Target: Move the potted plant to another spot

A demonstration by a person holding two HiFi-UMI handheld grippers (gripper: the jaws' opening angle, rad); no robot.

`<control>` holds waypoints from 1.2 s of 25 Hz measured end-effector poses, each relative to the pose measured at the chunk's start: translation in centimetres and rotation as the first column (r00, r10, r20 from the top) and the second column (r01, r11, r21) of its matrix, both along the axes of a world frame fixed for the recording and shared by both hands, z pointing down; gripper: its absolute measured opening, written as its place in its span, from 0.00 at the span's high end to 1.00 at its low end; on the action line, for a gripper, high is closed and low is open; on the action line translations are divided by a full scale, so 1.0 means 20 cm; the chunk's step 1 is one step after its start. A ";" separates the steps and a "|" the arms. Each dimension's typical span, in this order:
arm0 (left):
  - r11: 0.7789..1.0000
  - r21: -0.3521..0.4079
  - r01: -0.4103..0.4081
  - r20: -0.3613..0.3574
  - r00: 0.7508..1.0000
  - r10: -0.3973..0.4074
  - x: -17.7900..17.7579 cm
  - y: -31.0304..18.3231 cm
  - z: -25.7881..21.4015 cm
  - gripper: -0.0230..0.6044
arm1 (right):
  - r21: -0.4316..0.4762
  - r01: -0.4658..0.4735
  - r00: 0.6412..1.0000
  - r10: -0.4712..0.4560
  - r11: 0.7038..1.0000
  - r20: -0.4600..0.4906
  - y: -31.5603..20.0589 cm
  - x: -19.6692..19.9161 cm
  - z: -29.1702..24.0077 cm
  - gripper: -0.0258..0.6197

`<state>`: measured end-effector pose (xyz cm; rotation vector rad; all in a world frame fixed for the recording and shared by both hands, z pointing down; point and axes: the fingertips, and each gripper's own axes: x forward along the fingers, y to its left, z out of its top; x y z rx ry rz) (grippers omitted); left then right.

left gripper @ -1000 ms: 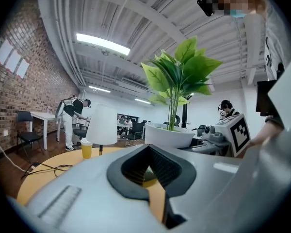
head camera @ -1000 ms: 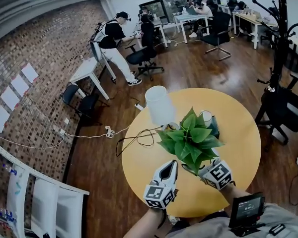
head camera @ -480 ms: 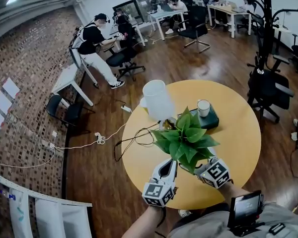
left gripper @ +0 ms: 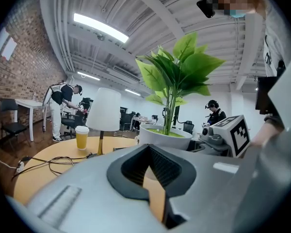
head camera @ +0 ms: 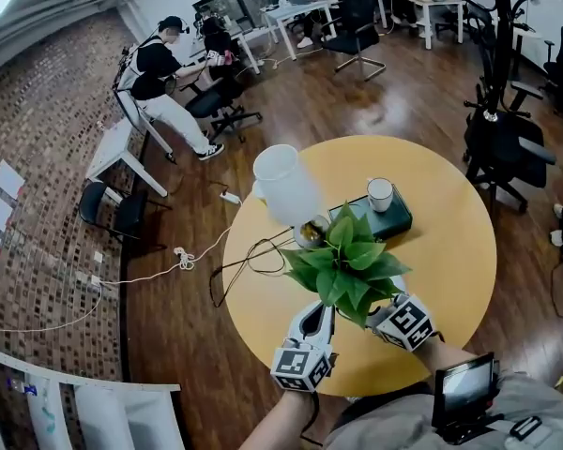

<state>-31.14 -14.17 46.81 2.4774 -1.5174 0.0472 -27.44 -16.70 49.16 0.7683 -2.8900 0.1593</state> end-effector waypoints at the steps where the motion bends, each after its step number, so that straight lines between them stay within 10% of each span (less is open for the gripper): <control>1: 1.000 -0.007 0.004 0.002 1.000 -0.004 -0.01 -0.01 0.02 0.96 | -0.007 0.005 1.000 -0.005 1.000 -0.001 -0.01 -0.01 0.02 0.25; 30: 0.961 -0.275 0.039 -0.013 0.999 -0.045 -0.17 0.03 0.72 0.96 | -0.223 0.053 0.991 -0.079 0.973 -0.111 0.04 -0.18 0.73 0.25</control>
